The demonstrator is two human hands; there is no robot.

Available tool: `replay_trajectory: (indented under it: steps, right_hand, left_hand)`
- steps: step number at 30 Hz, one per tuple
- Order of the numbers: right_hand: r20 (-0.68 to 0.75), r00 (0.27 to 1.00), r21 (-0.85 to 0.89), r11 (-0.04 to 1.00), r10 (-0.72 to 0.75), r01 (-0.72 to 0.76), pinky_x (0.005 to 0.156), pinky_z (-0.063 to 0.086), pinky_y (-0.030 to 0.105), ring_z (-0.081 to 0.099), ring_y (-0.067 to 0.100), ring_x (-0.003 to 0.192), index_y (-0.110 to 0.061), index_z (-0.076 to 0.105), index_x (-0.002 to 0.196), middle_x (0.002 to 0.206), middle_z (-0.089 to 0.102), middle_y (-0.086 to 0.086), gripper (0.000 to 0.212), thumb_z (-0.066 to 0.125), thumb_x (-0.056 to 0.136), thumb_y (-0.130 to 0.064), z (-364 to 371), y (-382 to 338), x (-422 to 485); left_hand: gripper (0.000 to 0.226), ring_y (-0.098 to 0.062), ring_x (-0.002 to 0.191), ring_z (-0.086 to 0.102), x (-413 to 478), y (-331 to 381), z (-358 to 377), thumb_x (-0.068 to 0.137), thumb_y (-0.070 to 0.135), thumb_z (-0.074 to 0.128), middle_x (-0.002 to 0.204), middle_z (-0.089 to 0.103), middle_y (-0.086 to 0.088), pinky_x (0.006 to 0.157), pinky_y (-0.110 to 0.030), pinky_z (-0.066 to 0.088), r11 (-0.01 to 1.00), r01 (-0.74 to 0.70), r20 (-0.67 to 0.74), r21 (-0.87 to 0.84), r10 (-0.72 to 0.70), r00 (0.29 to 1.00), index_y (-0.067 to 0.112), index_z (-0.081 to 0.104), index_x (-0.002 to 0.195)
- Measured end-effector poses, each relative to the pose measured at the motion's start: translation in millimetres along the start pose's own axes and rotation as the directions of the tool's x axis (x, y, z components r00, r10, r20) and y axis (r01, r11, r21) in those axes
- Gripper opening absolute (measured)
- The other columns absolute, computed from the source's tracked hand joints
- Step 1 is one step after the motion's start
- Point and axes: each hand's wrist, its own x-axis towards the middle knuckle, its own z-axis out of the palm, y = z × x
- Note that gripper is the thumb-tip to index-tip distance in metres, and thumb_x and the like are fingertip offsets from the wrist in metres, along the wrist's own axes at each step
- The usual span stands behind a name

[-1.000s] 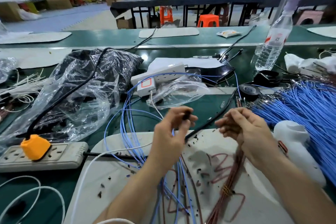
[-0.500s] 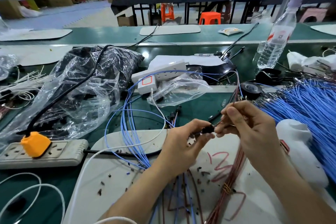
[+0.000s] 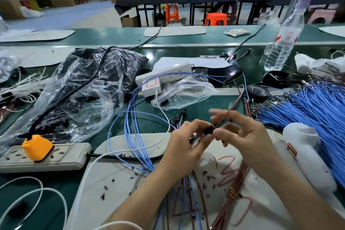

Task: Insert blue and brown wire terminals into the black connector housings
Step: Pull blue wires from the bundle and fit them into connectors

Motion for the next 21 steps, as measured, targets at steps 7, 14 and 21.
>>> replay_trajectory:
  steps: [7, 14, 21]
  right_hand:
    - [-0.132, 0.983, 0.232, 0.968, 0.129, -0.095, 0.049, 0.040, 0.016, 0.051, 0.009, 0.056, -0.021, 0.079, 0.085, 0.073, 0.068, 0.000, 0.023, 0.071, 0.067, -0.034, -20.4, -6.1, 4.3]
    - [0.008, 0.999, 0.057, 0.998, 0.041, -0.041, 0.053, 0.044, 0.020, 0.056, 0.012, 0.062, -0.024, 0.080, 0.084, 0.080, 0.068, -0.001, 0.018, 0.068, 0.070, -0.021, -7.0, -7.9, -0.3]
    - [0.075, 0.994, 0.115, 0.989, 0.081, -0.089, 0.056, 0.048, 0.022, 0.057, 0.015, 0.065, -0.019, 0.080, 0.085, 0.086, 0.069, 0.004, 0.019, 0.069, 0.069, -0.019, -4.2, -6.2, -1.9]
  left_hand:
    - [0.012, -0.012, 0.085, 0.056, 0.6, 3.7, -0.9, 0.085, 0.008, 0.069, 0.097, 0.064, -0.001, 0.078, -0.014, 0.039, 0.995, -0.072, 0.046, 0.071, 0.069, 0.997, 0.008, 0.068, 0.098]
    - [0.016, -0.006, 0.076, 0.053, 1.5, 6.1, -1.9, 0.079, 0.007, 0.074, 0.091, 0.061, -0.003, 0.074, -0.014, 0.042, 0.999, -0.044, 0.057, -0.021, 0.045, 0.997, 0.007, 0.069, 0.095]
    - [0.023, -0.008, 0.068, 0.051, 3.8, 4.5, -2.9, 0.077, 0.010, 0.076, 0.078, 0.055, 0.011, 0.070, -0.023, 0.045, 0.964, 0.084, 0.031, -0.253, -0.079, 0.996, 0.024, 0.065, 0.093]
